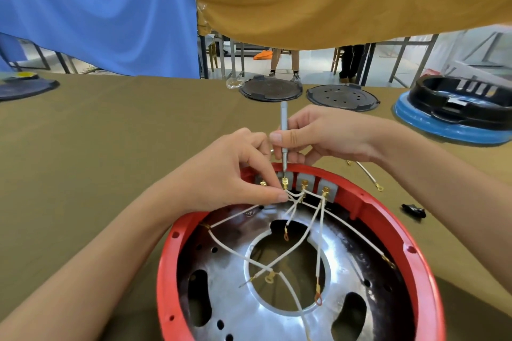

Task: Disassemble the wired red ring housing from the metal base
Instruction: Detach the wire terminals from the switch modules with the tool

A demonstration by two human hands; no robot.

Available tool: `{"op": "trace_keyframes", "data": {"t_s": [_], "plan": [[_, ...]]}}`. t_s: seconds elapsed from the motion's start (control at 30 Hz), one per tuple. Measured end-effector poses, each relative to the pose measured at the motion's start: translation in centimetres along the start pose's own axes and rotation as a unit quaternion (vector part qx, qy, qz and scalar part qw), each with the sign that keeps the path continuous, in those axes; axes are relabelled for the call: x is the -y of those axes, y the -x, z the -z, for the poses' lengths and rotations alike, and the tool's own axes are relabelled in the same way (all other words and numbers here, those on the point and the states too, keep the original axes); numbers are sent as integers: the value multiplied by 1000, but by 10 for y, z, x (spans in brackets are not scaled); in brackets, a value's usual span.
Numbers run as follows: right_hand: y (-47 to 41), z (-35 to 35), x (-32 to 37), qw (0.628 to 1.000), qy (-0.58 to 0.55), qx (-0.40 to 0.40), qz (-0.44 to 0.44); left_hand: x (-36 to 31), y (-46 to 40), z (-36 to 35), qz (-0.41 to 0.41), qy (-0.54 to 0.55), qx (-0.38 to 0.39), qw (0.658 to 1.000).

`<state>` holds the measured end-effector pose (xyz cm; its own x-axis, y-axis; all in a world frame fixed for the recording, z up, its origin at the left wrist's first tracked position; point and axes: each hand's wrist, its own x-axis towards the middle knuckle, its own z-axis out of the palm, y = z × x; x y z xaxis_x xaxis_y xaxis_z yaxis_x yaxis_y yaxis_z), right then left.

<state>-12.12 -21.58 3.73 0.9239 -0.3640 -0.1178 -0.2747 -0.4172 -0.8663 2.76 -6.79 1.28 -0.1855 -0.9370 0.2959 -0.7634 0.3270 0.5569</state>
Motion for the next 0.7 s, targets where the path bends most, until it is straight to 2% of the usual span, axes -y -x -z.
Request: {"op": "trace_keyframes", "data": {"t_s": [0.13, 0.3, 0.4, 0.53, 0.7], "plan": [[0, -1, -5, 999, -32, 19, 2, -1, 0, 0, -5, 3, 3, 1000], [15, -6, -9, 992, 21, -71, 105, -2, 1, 0, 0, -4, -14, 1000], [19, -11, -6, 985, 32, -84, 148, -2, 1, -1, -4, -17, -25, 1000], [16, -10, -9, 989, 16, -81, 119, -2, 1, -1, -21, -3, -20, 1000], [7, -5, -14, 997, -13, -41, 64, -1, 0, -1, -40, 3, -8, 999]]}}
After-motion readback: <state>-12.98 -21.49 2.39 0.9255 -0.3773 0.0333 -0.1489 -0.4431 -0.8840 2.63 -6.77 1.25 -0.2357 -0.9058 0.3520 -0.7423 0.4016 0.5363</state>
